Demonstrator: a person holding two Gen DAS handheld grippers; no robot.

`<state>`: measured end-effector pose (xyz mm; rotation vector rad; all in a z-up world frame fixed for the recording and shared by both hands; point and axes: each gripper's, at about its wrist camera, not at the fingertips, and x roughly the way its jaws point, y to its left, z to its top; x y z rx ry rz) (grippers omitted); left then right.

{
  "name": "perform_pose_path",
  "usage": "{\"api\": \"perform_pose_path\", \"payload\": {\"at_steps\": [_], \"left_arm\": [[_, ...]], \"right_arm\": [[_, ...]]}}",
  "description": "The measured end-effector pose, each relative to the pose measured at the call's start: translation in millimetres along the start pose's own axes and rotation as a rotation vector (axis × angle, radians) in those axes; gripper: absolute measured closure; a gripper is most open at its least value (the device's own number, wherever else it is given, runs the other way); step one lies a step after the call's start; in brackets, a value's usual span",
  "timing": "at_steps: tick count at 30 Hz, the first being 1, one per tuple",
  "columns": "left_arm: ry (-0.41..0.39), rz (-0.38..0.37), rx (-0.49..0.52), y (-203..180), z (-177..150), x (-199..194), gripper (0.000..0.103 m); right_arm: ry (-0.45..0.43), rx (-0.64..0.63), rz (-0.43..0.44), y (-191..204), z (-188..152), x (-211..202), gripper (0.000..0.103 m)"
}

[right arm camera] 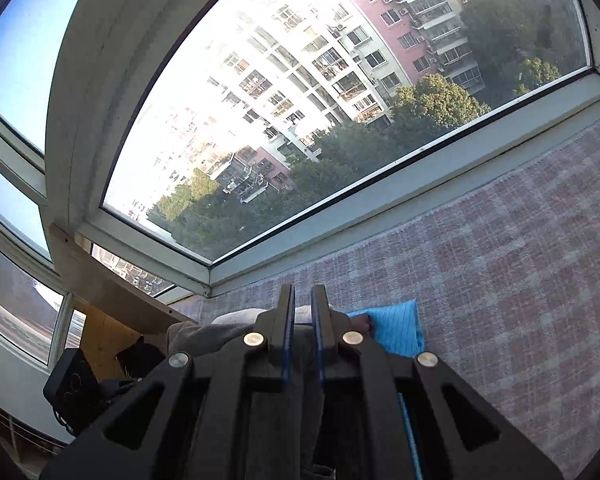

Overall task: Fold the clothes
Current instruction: 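Lower the sweatshirt onto the stack and open both tools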

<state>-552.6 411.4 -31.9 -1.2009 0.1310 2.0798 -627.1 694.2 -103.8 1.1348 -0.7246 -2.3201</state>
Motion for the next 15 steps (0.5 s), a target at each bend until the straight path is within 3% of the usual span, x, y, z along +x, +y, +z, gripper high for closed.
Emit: {"api": "perform_pose_path", "payload": {"at_steps": [4, 6, 9, 10, 15], "left_arm": [[-0.112, -0.004, -0.117, 24.2, 25.5, -16.4, 0.056], [-0.115, 0.019, -0.143, 34.4, 33.8, -7.5, 0.056], [-0.001, 0.139, -0.149, 51.4, 27.3, 27.8, 0.056], [0.004, 0.142, -0.152, 52.7, 22.4, 26.9, 0.056], [-0.061, 0.080, -0.171, 40.7, 4.8, -14.7, 0.056]], "right_arm": [[0.080, -0.163, 0.033, 57.2, -20.1, 18.8, 0.092], [0.137, -0.202, 0.019, 66.3, -28.2, 36.1, 0.092], [0.186, -0.247, -0.171, 55.3, -40.6, 66.1, 0.096], [0.192, -0.236, -0.213, 48.0, -43.8, 70.6, 0.096], [0.123, -0.189, -0.149, 56.9, -53.0, 13.5, 0.093]]}}
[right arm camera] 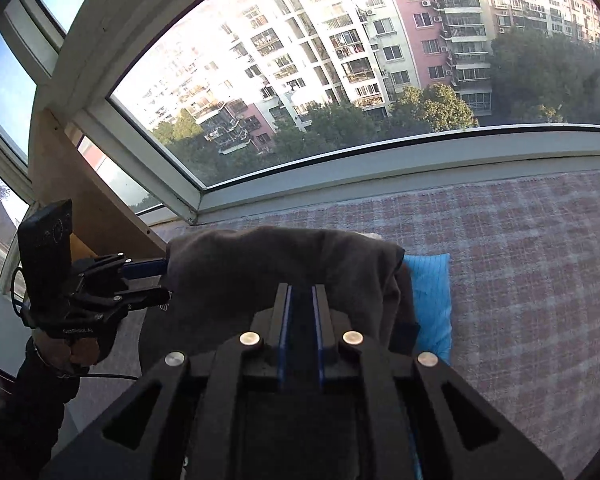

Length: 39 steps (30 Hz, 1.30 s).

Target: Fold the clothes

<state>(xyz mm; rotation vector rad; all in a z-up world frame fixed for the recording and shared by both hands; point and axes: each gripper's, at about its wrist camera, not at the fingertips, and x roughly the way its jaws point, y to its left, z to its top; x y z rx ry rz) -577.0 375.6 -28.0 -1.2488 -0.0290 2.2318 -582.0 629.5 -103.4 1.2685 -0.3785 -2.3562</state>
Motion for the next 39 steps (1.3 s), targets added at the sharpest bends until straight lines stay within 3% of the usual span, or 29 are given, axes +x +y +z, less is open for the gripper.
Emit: {"api": "perform_pose_path", "payload": {"at_steps": [3, 7, 8, 10, 14, 17, 19, 20, 23, 26, 31, 33, 39], "left_arm": [[-0.012, -0.069, 0.030, -17.6, -20.7, -20.6, 0.056], [0.065, -0.146, 0.032, -32.5, -66.7, -13.1, 0.056], [0.094, -0.144, 0.035, -32.2, -75.9, -4.7, 0.056], [0.154, -0.058, 0.062, -33.6, -93.1, 16.3, 0.056], [0.201, -0.037, -0.033, -18.3, -117.4, 28.9, 0.049], [0.144, 0.001, -0.070, -19.3, -120.2, 3.4, 0.052], [0.090, 0.042, -0.067, -27.1, -122.7, -19.5, 0.052], [0.070, 0.060, -0.057, -33.9, -124.5, -30.4, 0.052], [-0.006, 0.128, -0.020, -62.0, -133.8, -61.5, 0.049], [-0.061, 0.131, -0.020, -76.1, -143.4, -89.0, 0.038], [-0.100, 0.160, 0.022, -112.0, -170.7, -120.2, 0.028], [-0.105, 0.159, 0.015, -119.8, -183.7, -131.0, 0.027], [-0.090, 0.091, -0.079, -118.5, -221.4, -159.2, 0.027]], "right_arm": [[0.023, 0.004, 0.063, 7.6, -32.4, -30.6, 0.091], [0.086, 0.022, 0.035, 11.6, -81.0, -29.4, 0.091], [0.103, 0.030, 0.029, 8.3, -92.5, -27.8, 0.090], [0.139, 0.046, 0.016, 2.0, -111.4, -16.3, 0.090], [0.137, 0.103, -0.037, -10.3, -122.8, -23.9, 0.090], [0.093, 0.083, -0.161, 3.5, -126.2, -45.7, 0.087], [0.051, 0.054, -0.254, 17.1, -131.7, -60.4, 0.061], [0.035, 0.042, -0.304, 24.4, -136.4, -65.8, 0.057], [-0.008, 0.010, -0.385, 51.8, -150.8, -78.4, 0.057], [-0.044, -0.006, -0.376, 82.3, -170.5, -88.5, 0.056], [-0.010, -0.024, -0.320, 130.9, -203.2, -95.4, 0.052], [-0.015, -0.027, -0.348, 147.5, -216.5, -98.1, 0.041], [-0.066, -0.009, -0.384, 201.2, -258.5, -117.2, 0.041]]}}
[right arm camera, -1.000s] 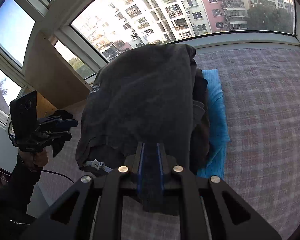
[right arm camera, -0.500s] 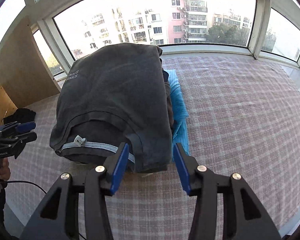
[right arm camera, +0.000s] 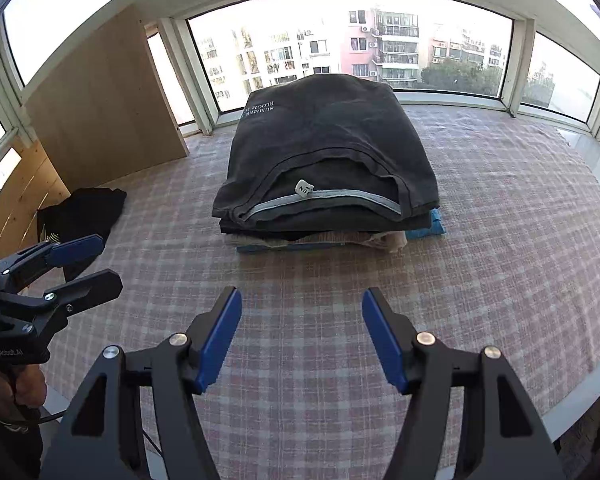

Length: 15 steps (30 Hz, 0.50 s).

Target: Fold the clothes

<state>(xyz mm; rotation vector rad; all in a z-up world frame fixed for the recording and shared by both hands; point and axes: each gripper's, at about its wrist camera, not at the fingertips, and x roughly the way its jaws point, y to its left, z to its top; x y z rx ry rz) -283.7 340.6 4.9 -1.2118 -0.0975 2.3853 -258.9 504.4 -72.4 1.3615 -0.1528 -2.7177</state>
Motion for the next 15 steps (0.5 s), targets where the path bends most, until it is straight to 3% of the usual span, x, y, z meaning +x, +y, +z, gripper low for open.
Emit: {"api": "perform_pose_path", "payload": {"at_steps": [4, 7, 15], "left_arm": [[-0.025, 0.020, 0.027, 7.6, -13.6, -32.9, 0.027], [-0.030, -0.010, 0.040, 13.6, -23.4, -55.7, 0.027], [-0.031, -0.025, 0.177, 11.6, -57.7, -99.1, 0.027]], "right_arm": [[-0.036, 0.028, -0.041, 30.2, -16.8, -24.2, 0.041], [-0.064, 0.040, -0.090, 55.2, -28.2, -39.5, 0.041], [-0.123, 0.098, -0.181, 108.2, -63.8, -78.4, 0.041]]}}
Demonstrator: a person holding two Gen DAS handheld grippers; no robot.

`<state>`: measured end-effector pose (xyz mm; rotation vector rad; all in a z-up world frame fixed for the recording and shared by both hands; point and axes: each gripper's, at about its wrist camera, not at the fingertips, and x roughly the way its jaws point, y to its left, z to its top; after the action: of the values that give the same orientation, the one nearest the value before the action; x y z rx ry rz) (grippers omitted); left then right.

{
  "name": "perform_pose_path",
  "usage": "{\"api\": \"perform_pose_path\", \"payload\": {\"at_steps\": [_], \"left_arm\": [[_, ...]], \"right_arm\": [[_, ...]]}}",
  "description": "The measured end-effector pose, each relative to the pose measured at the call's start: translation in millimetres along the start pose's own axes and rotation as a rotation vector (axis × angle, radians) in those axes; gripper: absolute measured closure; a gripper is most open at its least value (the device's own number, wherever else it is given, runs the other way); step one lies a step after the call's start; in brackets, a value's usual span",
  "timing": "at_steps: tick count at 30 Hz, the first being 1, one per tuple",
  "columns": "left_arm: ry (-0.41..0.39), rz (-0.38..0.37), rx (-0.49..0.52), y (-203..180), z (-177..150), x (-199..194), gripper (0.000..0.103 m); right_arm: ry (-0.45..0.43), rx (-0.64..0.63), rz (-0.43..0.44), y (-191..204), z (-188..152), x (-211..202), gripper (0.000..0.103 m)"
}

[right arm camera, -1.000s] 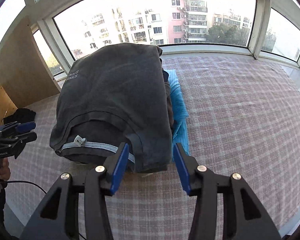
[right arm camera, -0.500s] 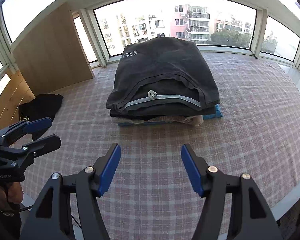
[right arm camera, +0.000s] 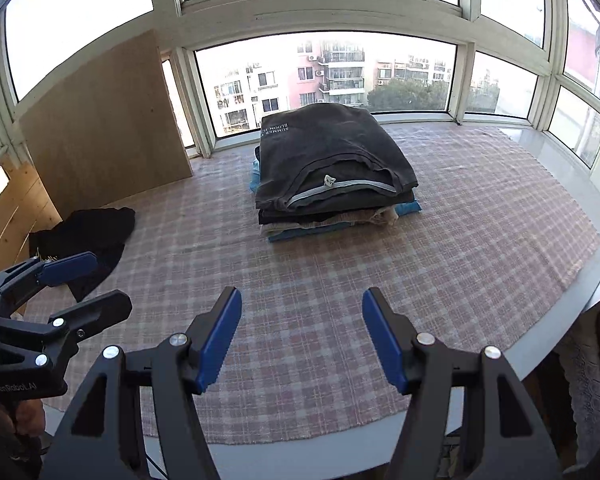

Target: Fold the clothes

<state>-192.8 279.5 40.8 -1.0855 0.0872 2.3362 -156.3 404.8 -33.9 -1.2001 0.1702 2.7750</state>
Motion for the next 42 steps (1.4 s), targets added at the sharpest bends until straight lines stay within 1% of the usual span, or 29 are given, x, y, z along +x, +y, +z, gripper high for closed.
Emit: {"api": "perform_pose_path", "payload": {"at_steps": [4, 8, 14, 20, 22, 24, 31, 39, 41, 42], "left_arm": [[0.002, -0.020, 0.037, -3.7, -17.0, -16.7, 0.027], [0.000, -0.011, 0.065, -7.9, -32.8, -32.0, 0.027], [-0.016, -0.005, 0.066, -5.4, -53.9, -56.7, 0.027], [-0.035, 0.016, 0.032, 4.5, -71.8, -80.4, 0.027], [-0.044, 0.029, 0.014, 9.2, -77.5, -88.0, 0.027], [-0.055, 0.046, 0.004, 13.5, -82.6, -95.2, 0.027], [-0.083, 0.089, -0.005, 26.9, -93.2, -114.6, 0.027], [-0.078, 0.093, 0.009, 32.4, -101.0, -121.7, 0.027], [-0.075, 0.093, 0.018, 31.8, -102.1, -121.4, 0.027], [-0.074, 0.091, 0.021, 31.3, -102.4, -121.5, 0.027]], "right_arm": [[-0.012, 0.019, -0.045, 13.3, -18.9, -20.1, 0.041], [-0.018, 0.035, -0.075, 24.6, -38.2, -36.4, 0.040], [-0.039, 0.010, -0.102, 46.3, -58.6, -58.6, 0.040], [-0.063, -0.014, -0.089, 68.3, -68.1, -73.2, 0.040], [-0.072, -0.036, -0.093, 77.6, -70.4, -76.6, 0.035], [-0.083, -0.052, -0.088, 85.9, -71.8, -79.3, 0.032], [-0.102, -0.070, -0.066, 106.7, -76.5, -87.2, 0.032], [-0.095, -0.065, -0.051, 118.0, -89.0, -92.1, 0.032], [-0.086, -0.058, -0.050, 119.4, -91.3, -90.4, 0.029], [-0.083, -0.058, -0.052, 120.1, -92.2, -89.8, 0.020]]}}
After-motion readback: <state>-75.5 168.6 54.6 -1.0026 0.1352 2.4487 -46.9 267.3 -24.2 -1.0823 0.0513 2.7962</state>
